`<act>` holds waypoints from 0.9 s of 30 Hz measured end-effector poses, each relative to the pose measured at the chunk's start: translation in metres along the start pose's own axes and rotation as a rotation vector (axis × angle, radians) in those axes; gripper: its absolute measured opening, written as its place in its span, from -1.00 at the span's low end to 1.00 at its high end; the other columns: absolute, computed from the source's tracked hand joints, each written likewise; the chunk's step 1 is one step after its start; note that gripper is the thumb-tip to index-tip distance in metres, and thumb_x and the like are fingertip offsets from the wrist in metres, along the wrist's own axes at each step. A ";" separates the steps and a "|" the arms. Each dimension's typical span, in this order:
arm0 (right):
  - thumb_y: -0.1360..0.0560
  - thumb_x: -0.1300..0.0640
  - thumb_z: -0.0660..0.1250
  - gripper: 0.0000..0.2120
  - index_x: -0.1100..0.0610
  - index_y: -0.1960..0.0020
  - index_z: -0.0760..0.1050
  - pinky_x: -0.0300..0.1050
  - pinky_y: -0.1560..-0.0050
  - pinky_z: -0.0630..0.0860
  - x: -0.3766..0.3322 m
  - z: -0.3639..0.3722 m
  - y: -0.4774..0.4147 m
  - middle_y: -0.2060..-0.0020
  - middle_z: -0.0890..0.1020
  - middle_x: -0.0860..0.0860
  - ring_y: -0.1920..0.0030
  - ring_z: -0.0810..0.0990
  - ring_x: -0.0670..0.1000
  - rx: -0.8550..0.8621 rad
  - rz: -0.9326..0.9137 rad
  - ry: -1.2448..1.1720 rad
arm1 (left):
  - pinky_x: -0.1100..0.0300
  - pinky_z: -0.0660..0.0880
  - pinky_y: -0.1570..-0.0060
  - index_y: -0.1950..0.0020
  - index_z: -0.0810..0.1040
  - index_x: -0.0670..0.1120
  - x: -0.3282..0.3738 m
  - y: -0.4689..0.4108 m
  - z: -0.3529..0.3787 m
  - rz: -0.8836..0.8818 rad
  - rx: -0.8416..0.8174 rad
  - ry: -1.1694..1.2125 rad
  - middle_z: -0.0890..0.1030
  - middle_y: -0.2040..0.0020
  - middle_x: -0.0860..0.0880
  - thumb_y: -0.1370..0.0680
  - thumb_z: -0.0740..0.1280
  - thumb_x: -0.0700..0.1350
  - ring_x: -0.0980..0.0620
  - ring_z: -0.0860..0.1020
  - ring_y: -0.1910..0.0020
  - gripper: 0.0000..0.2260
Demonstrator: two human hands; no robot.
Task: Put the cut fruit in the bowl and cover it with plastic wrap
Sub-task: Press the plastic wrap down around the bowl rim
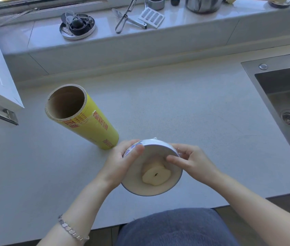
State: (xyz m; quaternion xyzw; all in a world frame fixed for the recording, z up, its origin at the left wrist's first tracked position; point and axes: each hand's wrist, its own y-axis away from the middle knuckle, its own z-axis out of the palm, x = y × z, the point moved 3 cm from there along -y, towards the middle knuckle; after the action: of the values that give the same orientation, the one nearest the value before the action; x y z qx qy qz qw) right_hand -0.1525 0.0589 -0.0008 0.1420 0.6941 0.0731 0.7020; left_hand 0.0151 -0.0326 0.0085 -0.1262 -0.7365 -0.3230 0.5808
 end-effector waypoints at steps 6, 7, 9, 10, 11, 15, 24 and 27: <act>-0.42 0.21 0.36 -0.71 -0.16 0.01 0.57 -0.35 0.10 0.52 -0.001 0.001 0.006 0.20 0.70 -0.27 0.13 0.64 -0.22 0.017 -0.019 0.034 | 0.38 0.49 0.07 -0.04 0.63 0.02 -0.002 0.004 0.005 -0.049 -0.120 0.017 0.69 0.03 0.08 -0.32 0.28 0.22 0.16 0.61 0.04 -0.58; -0.41 0.18 0.37 -0.71 -0.20 0.02 0.57 -0.33 0.08 0.53 -0.001 0.001 0.006 0.20 0.70 -0.27 0.12 0.64 -0.22 0.020 -0.020 0.058 | 0.37 0.50 0.07 -0.06 0.63 -0.01 -0.002 0.004 0.006 -0.060 -0.137 0.034 0.69 0.03 0.08 -0.33 0.28 0.21 0.15 0.62 0.03 -0.56; -0.40 0.13 0.39 -0.74 -0.23 0.04 0.57 -0.30 0.05 0.54 -0.002 0.001 0.005 0.20 0.70 -0.26 0.12 0.65 -0.20 0.021 -0.016 0.096 | 0.29 0.51 0.08 -0.04 0.64 -0.06 -0.004 0.004 0.007 -0.072 -0.108 0.063 0.70 0.06 0.03 -0.33 0.28 0.21 0.10 0.62 0.07 -0.55; -0.38 0.08 0.40 -0.77 -0.22 0.04 0.57 -0.28 0.05 0.55 -0.002 0.001 0.004 0.20 0.70 -0.25 0.12 0.65 -0.19 0.015 -0.007 0.094 | 0.23 0.50 0.09 0.00 0.65 -0.08 -0.005 0.004 0.008 -0.067 -0.069 0.071 0.70 0.08 -0.02 -0.32 0.28 0.21 0.07 0.62 0.10 -0.54; -0.34 0.02 0.38 -0.78 -0.20 0.03 0.57 -0.28 0.05 0.55 -0.004 0.002 0.004 0.20 0.71 -0.23 0.12 0.66 -0.18 0.003 0.005 0.080 | 0.16 0.48 0.10 0.03 0.66 -0.08 -0.005 0.005 0.008 -0.057 -0.022 0.072 0.70 0.11 -0.08 -0.31 0.29 0.22 0.04 0.60 0.14 -0.55; -0.29 -0.09 0.29 -0.62 0.02 -0.04 0.59 -0.21 0.06 0.58 -0.012 -0.007 0.000 0.06 0.70 -0.01 0.07 0.66 -0.08 0.015 0.079 0.008 | 0.29 0.49 0.23 0.20 0.68 0.01 -0.002 0.008 0.006 -0.001 0.125 0.111 0.68 0.28 0.07 -0.26 0.31 0.19 0.14 0.58 0.26 -0.67; -0.45 0.28 0.32 -0.88 0.16 0.22 0.60 -0.30 0.14 0.55 -0.027 -0.018 -0.011 0.22 0.64 0.13 0.27 0.57 -0.10 -0.069 0.167 0.103 | 0.44 0.47 0.29 0.17 0.64 -0.04 -0.003 0.010 0.001 0.069 0.214 0.090 0.68 0.32 0.18 -0.21 0.32 0.17 0.26 0.58 0.29 -0.64; -0.53 0.23 0.20 -0.81 0.17 0.20 0.53 -0.24 0.07 0.48 -0.024 -0.016 -0.012 0.26 0.58 0.05 0.24 0.51 -0.09 -0.081 0.183 0.128 | 0.45 0.46 0.29 0.21 0.64 0.04 -0.005 0.011 0.001 0.058 0.208 0.073 0.68 0.32 0.20 -0.22 0.32 0.17 0.28 0.58 0.30 -0.71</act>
State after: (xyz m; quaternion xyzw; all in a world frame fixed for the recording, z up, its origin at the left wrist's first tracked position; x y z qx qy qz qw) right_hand -0.1700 0.0422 0.0185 0.1713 0.7181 0.1735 0.6518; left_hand 0.0221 -0.0226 0.0079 -0.0744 -0.7404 -0.2322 0.6264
